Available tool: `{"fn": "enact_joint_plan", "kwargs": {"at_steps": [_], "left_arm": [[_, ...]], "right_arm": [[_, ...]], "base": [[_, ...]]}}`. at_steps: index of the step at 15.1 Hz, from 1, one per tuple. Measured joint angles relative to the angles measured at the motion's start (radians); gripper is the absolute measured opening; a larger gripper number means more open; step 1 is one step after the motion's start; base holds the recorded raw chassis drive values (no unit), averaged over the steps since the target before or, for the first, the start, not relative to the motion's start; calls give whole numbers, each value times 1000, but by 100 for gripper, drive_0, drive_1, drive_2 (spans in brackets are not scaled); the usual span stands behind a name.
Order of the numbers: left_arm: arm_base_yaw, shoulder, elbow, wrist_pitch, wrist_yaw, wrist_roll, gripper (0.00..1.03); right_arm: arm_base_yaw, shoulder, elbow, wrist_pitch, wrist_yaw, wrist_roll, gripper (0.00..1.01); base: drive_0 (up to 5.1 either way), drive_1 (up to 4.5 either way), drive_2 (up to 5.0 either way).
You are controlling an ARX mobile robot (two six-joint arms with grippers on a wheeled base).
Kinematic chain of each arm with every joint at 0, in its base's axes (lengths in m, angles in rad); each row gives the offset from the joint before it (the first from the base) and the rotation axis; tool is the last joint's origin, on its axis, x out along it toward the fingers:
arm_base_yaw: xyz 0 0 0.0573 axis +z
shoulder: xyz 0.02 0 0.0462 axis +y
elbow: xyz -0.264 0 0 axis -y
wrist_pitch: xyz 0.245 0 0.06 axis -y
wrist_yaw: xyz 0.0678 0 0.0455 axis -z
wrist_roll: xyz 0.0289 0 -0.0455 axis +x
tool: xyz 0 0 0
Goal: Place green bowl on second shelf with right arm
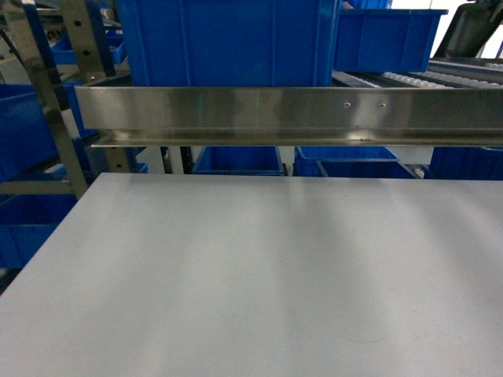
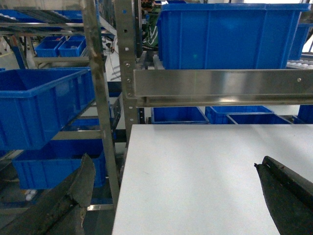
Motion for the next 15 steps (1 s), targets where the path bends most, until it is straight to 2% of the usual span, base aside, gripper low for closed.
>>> {"fn": "enact_joint_plan", "kwargs": {"at_steps": [15], "left_arm": [[0,0,0,0,0,0,98]], "right_arm": [[0,-1,-1,2,-1,0,2]], "base": [[-493,242,242]]}}
